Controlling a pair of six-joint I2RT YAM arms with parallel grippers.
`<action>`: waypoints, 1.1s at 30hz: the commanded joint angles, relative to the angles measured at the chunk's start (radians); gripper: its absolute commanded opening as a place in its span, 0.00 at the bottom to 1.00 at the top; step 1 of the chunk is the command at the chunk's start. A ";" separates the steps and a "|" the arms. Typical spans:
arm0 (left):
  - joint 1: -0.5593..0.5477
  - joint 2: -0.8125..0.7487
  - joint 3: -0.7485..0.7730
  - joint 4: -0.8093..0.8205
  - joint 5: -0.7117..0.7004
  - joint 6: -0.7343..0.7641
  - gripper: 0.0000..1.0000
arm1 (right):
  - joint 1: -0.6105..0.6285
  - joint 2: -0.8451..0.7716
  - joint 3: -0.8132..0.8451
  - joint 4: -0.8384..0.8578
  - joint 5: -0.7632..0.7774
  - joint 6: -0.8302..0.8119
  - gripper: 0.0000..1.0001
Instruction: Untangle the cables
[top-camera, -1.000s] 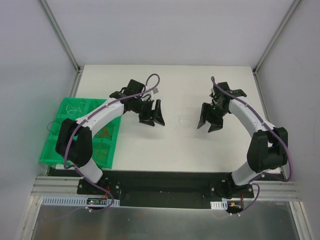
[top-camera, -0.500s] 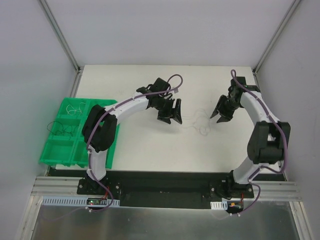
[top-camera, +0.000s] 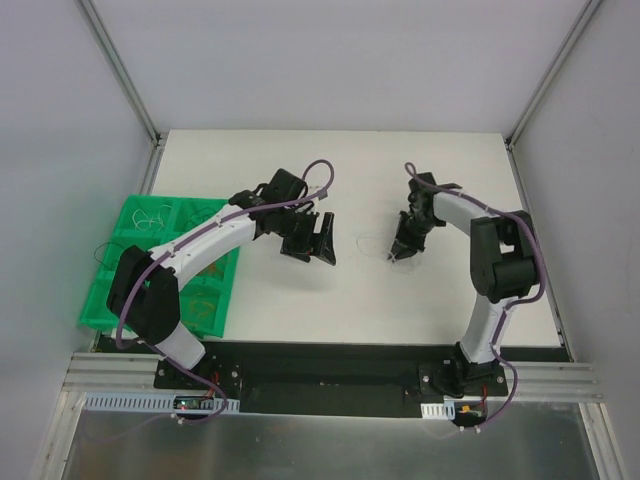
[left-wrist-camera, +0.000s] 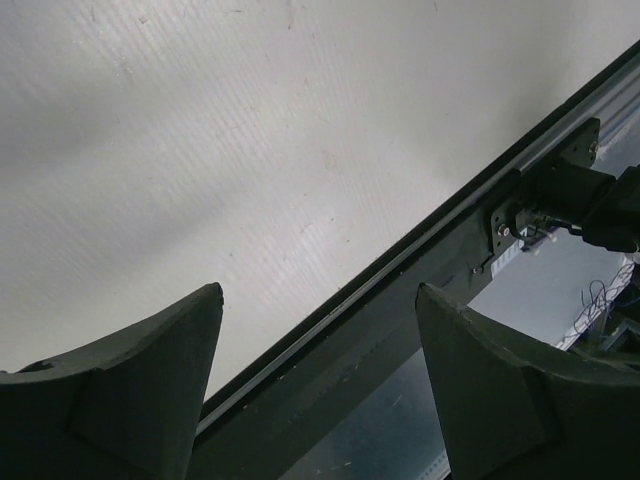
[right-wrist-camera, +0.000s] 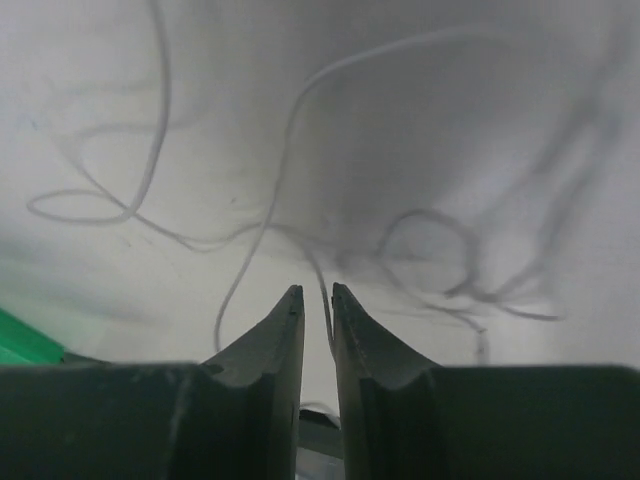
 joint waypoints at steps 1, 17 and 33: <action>0.020 -0.034 -0.030 -0.040 -0.044 0.043 0.77 | 0.181 -0.082 -0.083 0.042 -0.107 0.107 0.20; -0.037 0.215 0.141 -0.185 -0.094 -0.107 0.91 | 0.022 -0.450 -0.126 -0.210 -0.061 -0.019 0.46; -0.158 0.484 0.306 -0.238 0.037 -0.495 0.70 | -0.045 -0.606 -0.232 -0.219 -0.109 -0.074 0.48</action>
